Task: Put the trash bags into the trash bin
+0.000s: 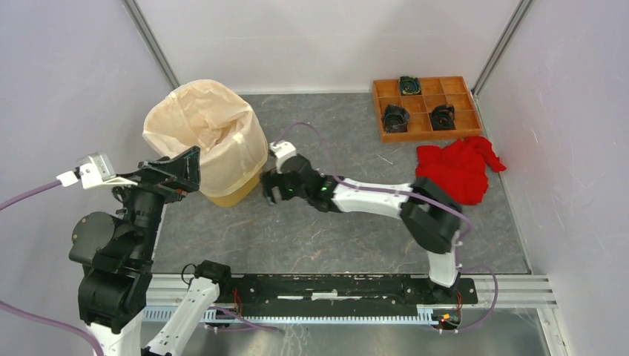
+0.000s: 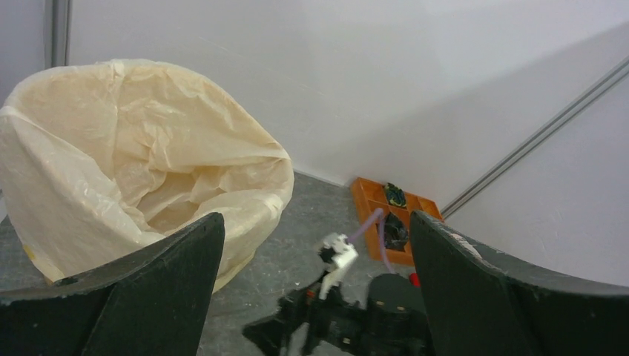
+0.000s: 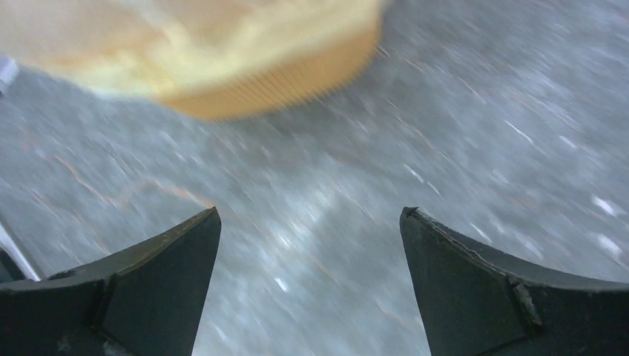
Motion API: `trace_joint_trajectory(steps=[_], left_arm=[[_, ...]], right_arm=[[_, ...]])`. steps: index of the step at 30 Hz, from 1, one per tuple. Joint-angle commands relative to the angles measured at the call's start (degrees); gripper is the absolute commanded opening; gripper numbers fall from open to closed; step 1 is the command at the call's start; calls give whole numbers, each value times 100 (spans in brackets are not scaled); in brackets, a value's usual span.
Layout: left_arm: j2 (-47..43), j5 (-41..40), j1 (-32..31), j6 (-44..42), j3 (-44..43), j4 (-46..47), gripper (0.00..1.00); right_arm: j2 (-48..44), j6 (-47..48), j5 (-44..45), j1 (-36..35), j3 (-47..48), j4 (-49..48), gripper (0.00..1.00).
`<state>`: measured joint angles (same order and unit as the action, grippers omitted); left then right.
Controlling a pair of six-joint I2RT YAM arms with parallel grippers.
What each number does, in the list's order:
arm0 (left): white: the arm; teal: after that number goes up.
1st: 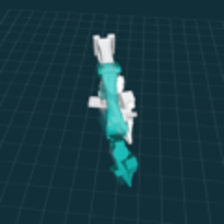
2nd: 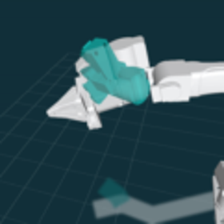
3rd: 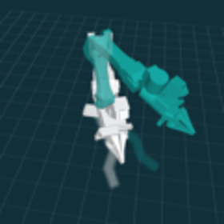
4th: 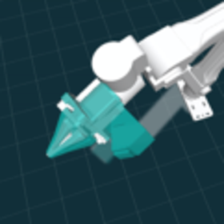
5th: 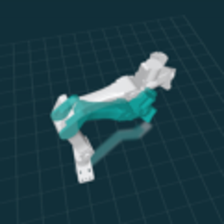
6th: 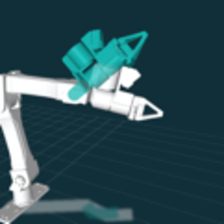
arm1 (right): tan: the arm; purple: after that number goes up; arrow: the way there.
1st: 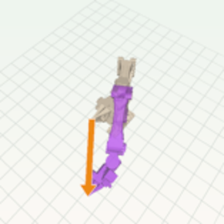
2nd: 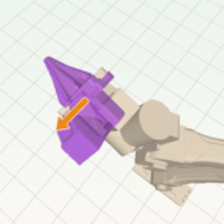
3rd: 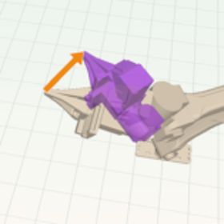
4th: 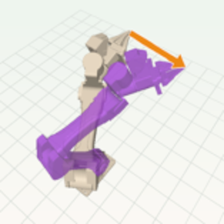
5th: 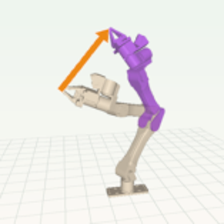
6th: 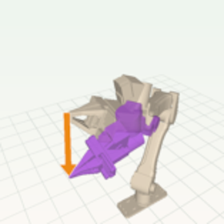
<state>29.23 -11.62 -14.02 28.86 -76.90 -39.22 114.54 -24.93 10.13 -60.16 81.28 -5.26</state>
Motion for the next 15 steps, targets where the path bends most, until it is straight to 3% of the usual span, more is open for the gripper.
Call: trace_joint_trajectory(steps=[1,6,10,15], left_arm=[[52,260,-24,-241,228,318,100],[135,656,-29,-316,446,861,100],[279,806,-23,-518,413,1187,100],[384,725,-29,-632,231,1400,100]], right_arm=[[-1936,994,57,206,-1388,153,98],[-4119,2285,1038,252,-2454,1046,98],[-5169,2811,2074,268,-2064,2218,98],[-6298,3089,2089,269,-1517,2529,98]])
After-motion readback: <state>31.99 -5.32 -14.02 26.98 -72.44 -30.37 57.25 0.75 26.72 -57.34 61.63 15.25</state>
